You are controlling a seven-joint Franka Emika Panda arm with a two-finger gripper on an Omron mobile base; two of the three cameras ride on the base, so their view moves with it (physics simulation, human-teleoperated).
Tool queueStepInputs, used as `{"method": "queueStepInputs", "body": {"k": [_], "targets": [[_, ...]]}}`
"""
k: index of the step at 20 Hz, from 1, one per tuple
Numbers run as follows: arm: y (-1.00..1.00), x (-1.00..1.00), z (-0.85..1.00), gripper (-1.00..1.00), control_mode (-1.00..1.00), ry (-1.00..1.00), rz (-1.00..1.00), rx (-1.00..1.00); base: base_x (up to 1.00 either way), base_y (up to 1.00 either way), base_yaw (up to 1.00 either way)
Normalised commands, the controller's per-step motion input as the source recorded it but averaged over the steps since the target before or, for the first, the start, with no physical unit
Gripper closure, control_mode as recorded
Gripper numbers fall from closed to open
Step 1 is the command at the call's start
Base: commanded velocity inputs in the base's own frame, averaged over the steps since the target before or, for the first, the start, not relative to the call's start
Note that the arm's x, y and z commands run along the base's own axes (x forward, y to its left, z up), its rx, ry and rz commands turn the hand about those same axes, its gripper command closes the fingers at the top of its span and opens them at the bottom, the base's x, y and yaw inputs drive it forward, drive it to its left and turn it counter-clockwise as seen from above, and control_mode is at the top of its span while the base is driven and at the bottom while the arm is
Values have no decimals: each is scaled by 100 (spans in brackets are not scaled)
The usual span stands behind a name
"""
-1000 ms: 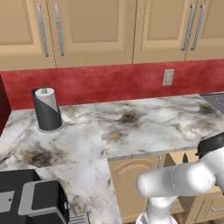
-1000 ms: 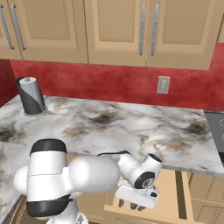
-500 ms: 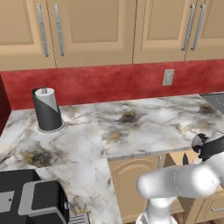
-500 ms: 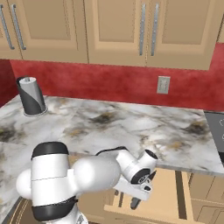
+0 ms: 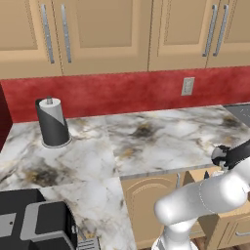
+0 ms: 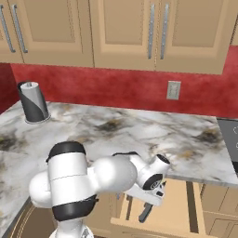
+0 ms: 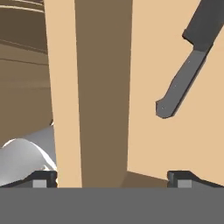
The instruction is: Pick up the knife from the drawer and place it on the cutting board. Then place the meat from the plate to the cutting board.
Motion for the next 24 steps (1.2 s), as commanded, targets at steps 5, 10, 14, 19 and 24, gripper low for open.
{"method": "queueStepInputs", "body": {"k": [5, 10, 14, 19, 24], "targets": [[-19, 3, -17, -100, -100, 0, -3, 0, 0, 0, 0], [-25, 0, -10, -100, -100, 0, -3, 0, 0, 0, 0], [-10, 0, -14, -100, -100, 0, -4, 0, 0, 0, 0], [-1, 0, -27, -100, -100, 0, -3, 0, 0, 0, 0], [0, 0, -34, -100, -100, 0, -2, 0, 0, 0, 0]]}}
